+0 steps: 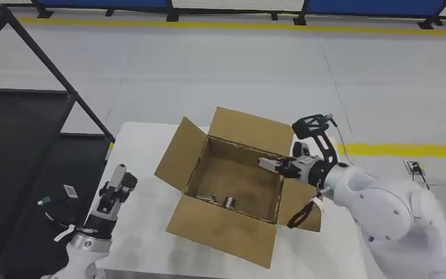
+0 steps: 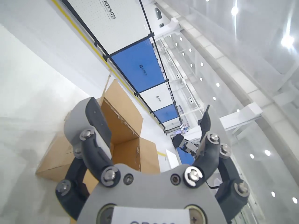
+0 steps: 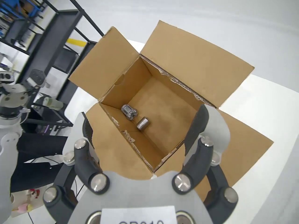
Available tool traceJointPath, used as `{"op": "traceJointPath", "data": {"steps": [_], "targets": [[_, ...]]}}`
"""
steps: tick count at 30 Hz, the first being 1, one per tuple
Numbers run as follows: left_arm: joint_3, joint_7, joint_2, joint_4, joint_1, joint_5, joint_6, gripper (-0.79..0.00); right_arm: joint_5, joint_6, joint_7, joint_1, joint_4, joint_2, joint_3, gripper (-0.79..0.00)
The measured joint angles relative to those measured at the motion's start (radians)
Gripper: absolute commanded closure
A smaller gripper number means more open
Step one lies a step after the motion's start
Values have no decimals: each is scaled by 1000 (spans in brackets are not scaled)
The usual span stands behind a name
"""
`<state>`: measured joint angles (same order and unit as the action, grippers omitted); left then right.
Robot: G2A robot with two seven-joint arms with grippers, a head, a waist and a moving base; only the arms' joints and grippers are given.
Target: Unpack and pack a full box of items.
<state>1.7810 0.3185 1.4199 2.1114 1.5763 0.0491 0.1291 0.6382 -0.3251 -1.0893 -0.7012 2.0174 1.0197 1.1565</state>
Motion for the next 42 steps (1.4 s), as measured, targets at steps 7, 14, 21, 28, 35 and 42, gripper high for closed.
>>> {"op": "traceJointPath", "data": {"steps": [7,14,21,28,35,42], "targets": [[1,-29,1,-4,8,-48,-13,-785,20,-78,-68,172,-115,30,-146,-785],[1,-28,1,-4,8,-48,-13,-785,20,-77,-67,167,-113,29,-144,-785],[24,-62,-1,-5,18,-78,-12,-785,60,-57,-106,234,-180,51,-238,-785],[69,-99,-3,19,63,-115,6,-785,125,-89,-237,492,-367,145,-491,-785],[93,-82,-8,27,89,-145,6,-785,23,-30,-284,683,-642,283,-697,-785],[92,-80,-8,27,89,-143,5,-785,24,-31,-285,682,-640,282,-696,-785]]}}
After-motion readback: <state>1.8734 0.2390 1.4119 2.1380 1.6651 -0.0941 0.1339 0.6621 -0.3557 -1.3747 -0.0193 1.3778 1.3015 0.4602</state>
